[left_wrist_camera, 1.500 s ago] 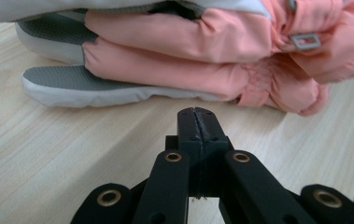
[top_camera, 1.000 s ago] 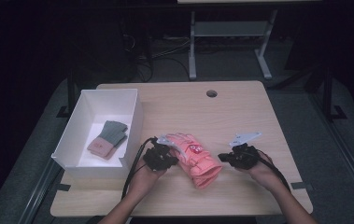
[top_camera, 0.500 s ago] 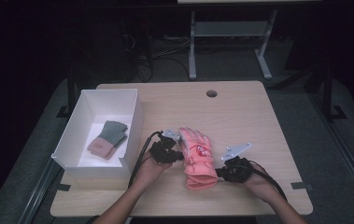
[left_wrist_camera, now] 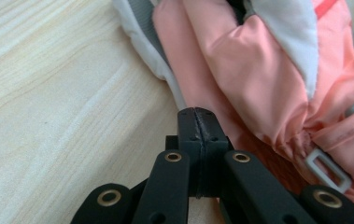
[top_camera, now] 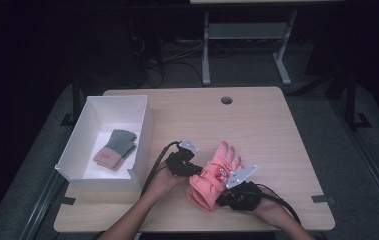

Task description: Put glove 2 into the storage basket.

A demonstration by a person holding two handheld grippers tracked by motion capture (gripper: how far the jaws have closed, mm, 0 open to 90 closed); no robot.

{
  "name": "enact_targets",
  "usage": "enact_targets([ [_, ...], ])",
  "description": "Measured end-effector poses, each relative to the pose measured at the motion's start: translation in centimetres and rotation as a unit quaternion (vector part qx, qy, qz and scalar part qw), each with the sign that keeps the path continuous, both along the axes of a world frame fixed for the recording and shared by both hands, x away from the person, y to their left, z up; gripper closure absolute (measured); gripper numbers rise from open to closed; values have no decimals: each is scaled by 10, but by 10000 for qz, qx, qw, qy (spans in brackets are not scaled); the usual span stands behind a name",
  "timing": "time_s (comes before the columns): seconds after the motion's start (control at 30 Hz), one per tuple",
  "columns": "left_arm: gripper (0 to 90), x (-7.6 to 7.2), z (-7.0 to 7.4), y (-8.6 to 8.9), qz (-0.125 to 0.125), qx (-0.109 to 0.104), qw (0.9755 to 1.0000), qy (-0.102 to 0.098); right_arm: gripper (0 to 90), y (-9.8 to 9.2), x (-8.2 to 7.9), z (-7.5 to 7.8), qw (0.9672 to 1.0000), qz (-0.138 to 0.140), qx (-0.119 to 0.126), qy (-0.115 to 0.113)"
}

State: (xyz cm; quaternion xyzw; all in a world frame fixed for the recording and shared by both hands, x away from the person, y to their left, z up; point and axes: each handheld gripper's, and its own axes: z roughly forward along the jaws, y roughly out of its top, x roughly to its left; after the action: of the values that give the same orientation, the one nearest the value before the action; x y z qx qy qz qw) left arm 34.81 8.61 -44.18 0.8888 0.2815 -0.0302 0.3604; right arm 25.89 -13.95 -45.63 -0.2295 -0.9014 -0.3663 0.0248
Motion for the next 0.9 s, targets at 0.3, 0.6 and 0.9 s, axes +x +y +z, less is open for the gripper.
enact_targets([
  [0.3, 872, -1, 14, 10, 219, -83, 9997, -102, 900, -39, 1, 17, 9980, -517, 290, -227],
  [0.6, 660, -4, 37, 19, 403, -157, 9986, -295, 900, -56, 17, 36, 9907, -1001, 656, -649],
  [0.9, 391, -7, 53, 21, 384, -261, 9982, -374, 900, -47, 31, 42, 9877, -1076, 788, -820],
])
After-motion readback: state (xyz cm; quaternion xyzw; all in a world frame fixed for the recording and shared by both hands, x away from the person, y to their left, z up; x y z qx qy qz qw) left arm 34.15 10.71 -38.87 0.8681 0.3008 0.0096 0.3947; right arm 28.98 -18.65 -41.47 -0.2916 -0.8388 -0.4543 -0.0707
